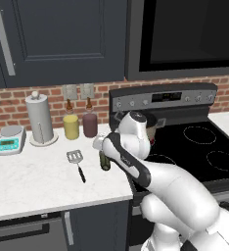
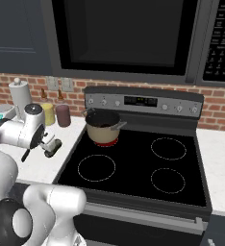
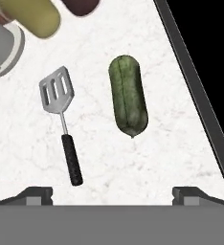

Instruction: Put the avocado and cucumber in the pot. Retrieve the spatula and lightly stir the vegetables in the pot.

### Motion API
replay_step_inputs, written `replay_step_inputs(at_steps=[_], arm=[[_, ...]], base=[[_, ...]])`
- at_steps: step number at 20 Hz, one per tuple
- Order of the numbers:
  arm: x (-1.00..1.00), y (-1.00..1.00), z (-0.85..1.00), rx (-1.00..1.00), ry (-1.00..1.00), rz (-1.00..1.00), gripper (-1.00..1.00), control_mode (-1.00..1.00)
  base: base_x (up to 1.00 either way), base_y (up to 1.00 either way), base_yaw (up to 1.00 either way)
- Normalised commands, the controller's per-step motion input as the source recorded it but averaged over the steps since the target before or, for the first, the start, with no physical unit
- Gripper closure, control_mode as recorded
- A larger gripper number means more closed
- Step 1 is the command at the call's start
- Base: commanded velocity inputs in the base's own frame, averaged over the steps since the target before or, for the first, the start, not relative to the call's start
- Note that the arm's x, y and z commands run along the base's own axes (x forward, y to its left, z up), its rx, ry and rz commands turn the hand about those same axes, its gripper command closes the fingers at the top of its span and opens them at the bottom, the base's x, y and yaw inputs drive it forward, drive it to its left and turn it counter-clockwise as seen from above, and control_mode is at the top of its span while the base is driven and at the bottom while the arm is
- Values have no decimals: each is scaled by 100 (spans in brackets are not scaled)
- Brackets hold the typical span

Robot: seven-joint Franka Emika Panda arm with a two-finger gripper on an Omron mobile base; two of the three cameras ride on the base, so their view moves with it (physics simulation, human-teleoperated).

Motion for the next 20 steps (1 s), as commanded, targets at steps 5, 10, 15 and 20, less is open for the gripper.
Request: replay_step_inputs(at_steps=[5,10,15,20], arm=[[25,0,-49,-11,0,18,-100,-100],[23,0,-48,-5,0,16,-100,-100],[23,0,-47,-1,1,15,-100,-100],[26,0,-30,0,0,10,-100,-100]], base=[[0,0,0],[0,0,0],[0,0,0],[0,0,0]])
